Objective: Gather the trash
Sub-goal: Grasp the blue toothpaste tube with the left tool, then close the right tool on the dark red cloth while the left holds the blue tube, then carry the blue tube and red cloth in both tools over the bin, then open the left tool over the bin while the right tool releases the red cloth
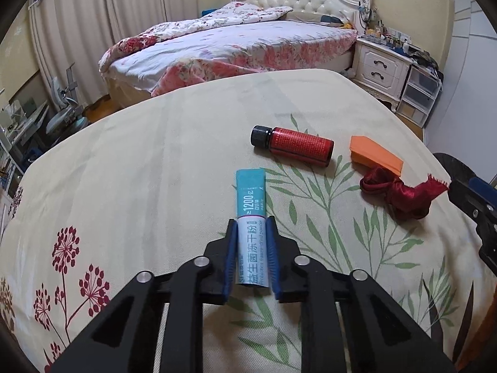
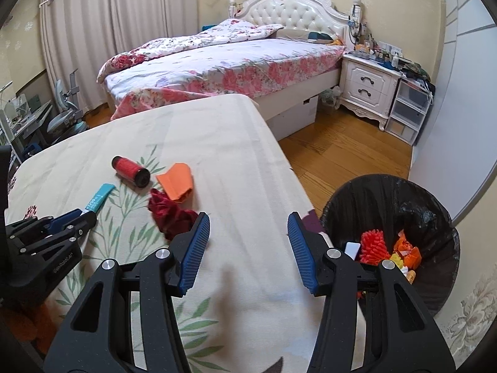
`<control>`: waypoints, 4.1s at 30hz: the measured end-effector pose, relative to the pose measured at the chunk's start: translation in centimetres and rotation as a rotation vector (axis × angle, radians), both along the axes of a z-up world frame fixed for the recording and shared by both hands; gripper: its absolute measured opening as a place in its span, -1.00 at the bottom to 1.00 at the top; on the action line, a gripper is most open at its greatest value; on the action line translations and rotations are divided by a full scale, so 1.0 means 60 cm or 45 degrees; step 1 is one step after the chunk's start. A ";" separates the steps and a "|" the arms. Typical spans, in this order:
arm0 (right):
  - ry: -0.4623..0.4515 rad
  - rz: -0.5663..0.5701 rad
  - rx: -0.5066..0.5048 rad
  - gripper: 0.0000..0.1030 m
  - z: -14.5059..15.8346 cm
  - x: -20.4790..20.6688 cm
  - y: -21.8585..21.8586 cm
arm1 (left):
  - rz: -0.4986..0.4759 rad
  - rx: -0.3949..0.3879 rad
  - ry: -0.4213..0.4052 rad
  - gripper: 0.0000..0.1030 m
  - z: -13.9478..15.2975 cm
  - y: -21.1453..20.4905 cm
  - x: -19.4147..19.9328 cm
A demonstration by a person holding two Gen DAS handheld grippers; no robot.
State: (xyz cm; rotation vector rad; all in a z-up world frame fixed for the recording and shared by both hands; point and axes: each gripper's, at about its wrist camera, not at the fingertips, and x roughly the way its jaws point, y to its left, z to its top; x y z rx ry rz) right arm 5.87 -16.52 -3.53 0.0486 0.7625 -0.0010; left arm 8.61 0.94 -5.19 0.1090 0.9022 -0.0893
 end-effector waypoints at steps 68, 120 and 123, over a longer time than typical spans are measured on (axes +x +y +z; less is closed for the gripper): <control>-0.046 -0.073 -0.020 -0.55 0.035 -0.074 -0.065 | -0.085 -0.139 -0.215 -0.65 0.080 -0.060 -0.089; -0.030 -0.616 0.035 -0.27 -0.032 -0.049 -0.350 | -0.493 -0.038 -0.167 0.01 0.017 -0.418 0.015; -0.037 -0.628 0.029 -0.18 -0.033 -0.052 -0.351 | -0.476 -0.046 -0.166 0.21 0.019 -0.414 0.017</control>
